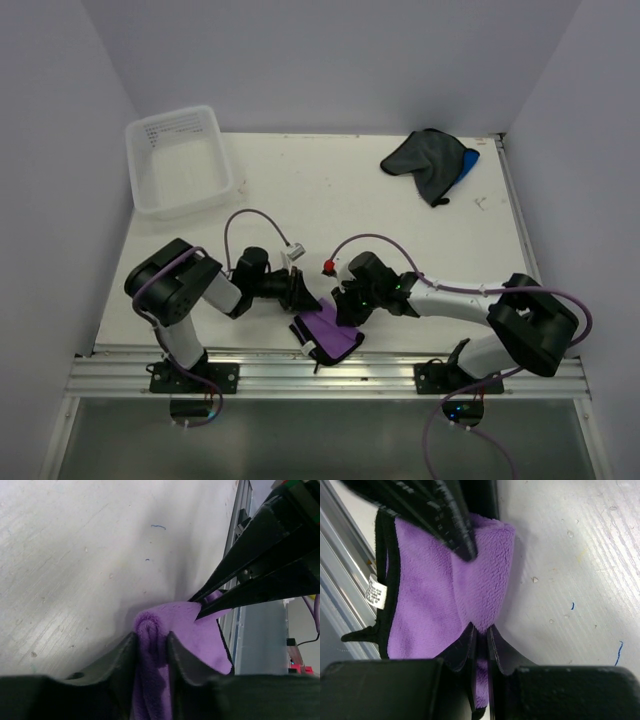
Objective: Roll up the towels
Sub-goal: Roll the towel
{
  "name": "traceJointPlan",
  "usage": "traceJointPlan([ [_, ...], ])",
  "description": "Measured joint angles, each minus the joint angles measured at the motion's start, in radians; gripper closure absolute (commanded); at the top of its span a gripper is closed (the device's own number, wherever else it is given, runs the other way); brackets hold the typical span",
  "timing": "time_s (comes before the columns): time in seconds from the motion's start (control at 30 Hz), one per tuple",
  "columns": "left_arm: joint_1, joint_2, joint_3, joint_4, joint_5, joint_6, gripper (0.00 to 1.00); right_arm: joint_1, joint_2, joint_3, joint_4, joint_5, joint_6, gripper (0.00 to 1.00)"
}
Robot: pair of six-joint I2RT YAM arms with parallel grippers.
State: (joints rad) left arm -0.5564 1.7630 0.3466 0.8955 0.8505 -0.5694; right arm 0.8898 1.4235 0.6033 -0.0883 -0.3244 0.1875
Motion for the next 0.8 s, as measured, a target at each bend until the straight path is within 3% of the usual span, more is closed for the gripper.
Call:
traceJointPlan([
  [0.07, 0.0, 0.018, 0.002, 0.002, 0.006, -0.008, 0.84, 0.0, 0.0, 0.001, -0.001, 0.0, -0.004, 1.0],
  [0.1, 0.0, 0.027, 0.004, 0.003, 0.009, -0.014, 0.96, 0.0, 0.0, 0.002, -0.002, 0.0, -0.006, 0.95],
  [0.13, 0.0, 0.034, 0.007, 0.005, 0.012, -0.018, 1.0, 0.0, 0.0, 0.004, -0.004, 0.0, -0.006, 0.92],
  [0.17, 0.0, 0.038, 0.009, 0.011, 0.016, -0.022, 1.0, 0.0, 0.0, 0.005, -0.005, 0.0, -0.006, 0.87],
  [0.2, 0.0, 0.041, 0.009, 0.02, 0.018, -0.023, 1.0, 0.0, 0.0, 0.006, -0.009, 0.001, -0.006, 0.74],
  [0.43, 0.0, 0.045, -0.039, 0.146, -0.002, -0.05, 1.0, -0.002, -0.03, 0.006, -0.013, 0.043, 0.023, 0.48],
  [0.6, 0.0, 0.056, -0.085, 0.28, -0.02, -0.076, 1.0, -0.045, -0.135, -0.031, 0.003, 0.05, 0.076, 0.39],
  [0.8, 0.001, 0.163, -0.13, 0.407, -0.021, -0.167, 1.0, -0.15, -0.206, -0.104, 0.05, -0.002, 0.157, 0.39],
])
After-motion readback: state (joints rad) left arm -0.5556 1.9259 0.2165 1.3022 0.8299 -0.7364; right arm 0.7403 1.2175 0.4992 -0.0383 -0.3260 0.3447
